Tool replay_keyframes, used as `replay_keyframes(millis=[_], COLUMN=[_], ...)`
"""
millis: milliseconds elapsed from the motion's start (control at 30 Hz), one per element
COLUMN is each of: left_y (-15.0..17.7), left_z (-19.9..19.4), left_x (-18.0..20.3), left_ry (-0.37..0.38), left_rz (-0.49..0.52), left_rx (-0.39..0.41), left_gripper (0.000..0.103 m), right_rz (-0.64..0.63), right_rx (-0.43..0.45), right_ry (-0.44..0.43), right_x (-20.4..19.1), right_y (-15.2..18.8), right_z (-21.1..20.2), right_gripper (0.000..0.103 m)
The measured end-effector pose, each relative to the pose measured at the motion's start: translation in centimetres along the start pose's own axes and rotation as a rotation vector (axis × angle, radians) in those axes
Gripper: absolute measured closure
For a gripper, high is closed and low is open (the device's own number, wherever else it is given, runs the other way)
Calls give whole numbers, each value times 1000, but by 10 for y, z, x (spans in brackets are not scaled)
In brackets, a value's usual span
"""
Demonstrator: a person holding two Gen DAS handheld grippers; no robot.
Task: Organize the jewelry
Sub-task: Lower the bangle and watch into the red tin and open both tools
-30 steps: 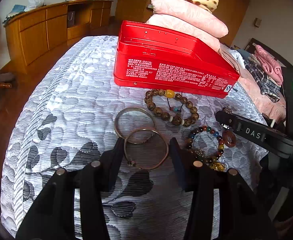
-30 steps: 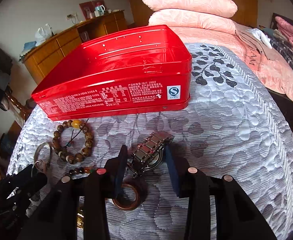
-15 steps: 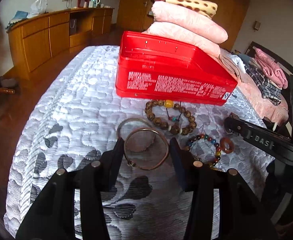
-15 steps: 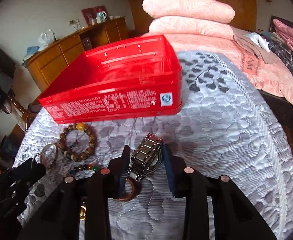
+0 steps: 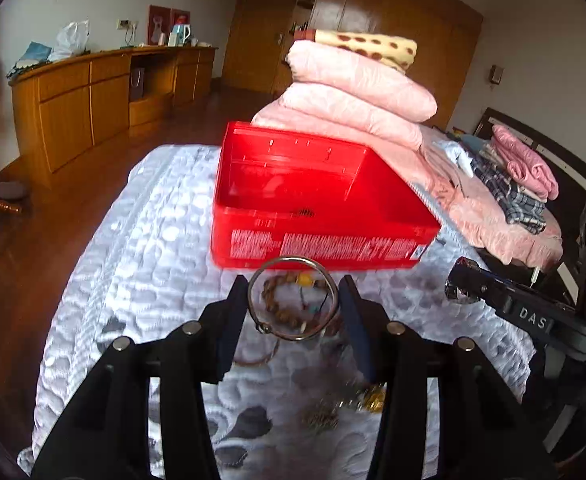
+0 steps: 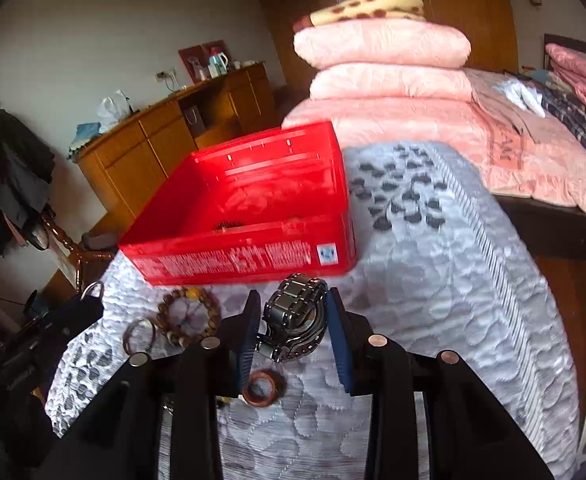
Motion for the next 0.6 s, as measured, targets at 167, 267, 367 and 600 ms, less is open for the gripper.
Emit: replay_keyframes(millis=[167, 267, 367, 600], left_y=[-34, -58, -76, -83], left_z=[3, 13, 36, 90], left_x=[8, 16, 20, 7], left_ry=[18, 19, 20, 7], left_rz=[12, 35, 50, 20], left_rx=[56, 83, 72, -23], left_gripper=[58, 58, 58, 55], right_rz=[-31, -49, -63, -49], right_rx=[67, 77, 70, 4], right_ry=[-40, -66, -85, -70], right_x=[-12, -20, -27, -20], right_y=[-35, -54, -73, -80], right_z=[-10, 0, 24, 72], right_gripper=[76, 76, 76, 68])
Point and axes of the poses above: each gripper's, at about its wrist camera, not at the fingertips, and z roughly the way its jaws point, x to its right, y to its underside, the point moved 3 cm from there along z, roughly the way its jaws point
